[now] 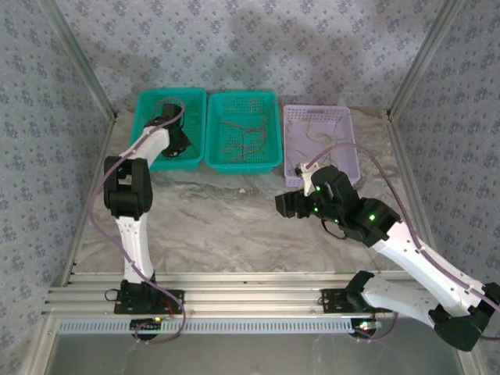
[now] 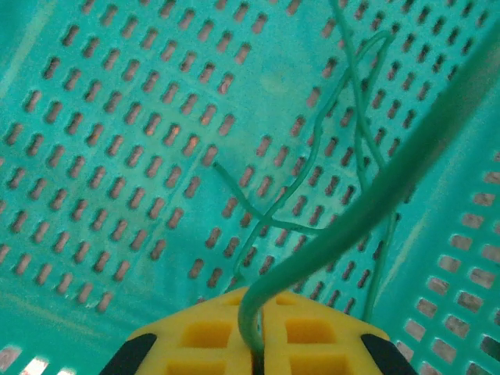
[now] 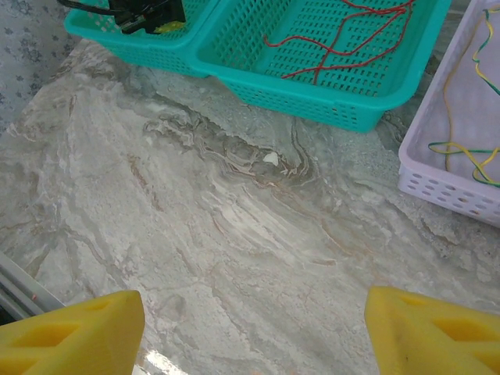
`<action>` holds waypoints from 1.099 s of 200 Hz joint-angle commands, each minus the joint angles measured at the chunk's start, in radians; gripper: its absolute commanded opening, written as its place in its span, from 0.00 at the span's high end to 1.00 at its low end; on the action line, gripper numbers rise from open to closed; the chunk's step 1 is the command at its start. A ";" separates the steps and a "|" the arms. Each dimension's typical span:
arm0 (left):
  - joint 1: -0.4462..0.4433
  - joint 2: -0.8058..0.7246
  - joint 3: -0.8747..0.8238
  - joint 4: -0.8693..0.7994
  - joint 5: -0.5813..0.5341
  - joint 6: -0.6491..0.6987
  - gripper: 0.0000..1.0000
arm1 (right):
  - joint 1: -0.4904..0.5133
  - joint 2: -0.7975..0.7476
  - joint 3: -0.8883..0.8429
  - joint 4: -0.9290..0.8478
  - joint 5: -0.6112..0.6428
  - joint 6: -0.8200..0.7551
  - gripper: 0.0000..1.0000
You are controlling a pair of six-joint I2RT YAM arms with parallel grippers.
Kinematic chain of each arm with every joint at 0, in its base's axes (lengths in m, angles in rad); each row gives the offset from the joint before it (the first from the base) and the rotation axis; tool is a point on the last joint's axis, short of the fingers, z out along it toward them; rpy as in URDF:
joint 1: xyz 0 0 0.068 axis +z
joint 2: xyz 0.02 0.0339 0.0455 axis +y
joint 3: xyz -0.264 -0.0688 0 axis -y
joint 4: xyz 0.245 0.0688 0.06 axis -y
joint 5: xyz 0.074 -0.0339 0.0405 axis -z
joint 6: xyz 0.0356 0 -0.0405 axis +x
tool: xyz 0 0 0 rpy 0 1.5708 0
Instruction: Untangle the cables
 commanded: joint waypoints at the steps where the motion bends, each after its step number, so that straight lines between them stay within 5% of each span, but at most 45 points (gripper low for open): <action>1: 0.014 0.045 0.067 -0.048 -0.006 0.008 0.86 | 0.010 -0.010 0.009 -0.028 0.015 0.011 0.24; 46: 0.014 0.040 0.118 -0.057 0.009 0.027 0.35 | 0.010 -0.008 0.021 -0.033 0.025 0.009 0.23; 102: -0.007 -0.159 0.161 -0.056 0.007 0.078 0.01 | 0.010 0.026 0.065 -0.039 0.013 0.002 0.22; 148: -0.008 -0.362 0.014 -0.030 -0.013 0.068 0.00 | -0.004 0.026 0.090 -0.066 -0.004 -0.014 0.19; 220: 0.040 -0.409 -0.054 -0.099 -0.002 0.039 0.00 | -0.020 0.014 0.108 -0.087 -0.036 0.003 0.18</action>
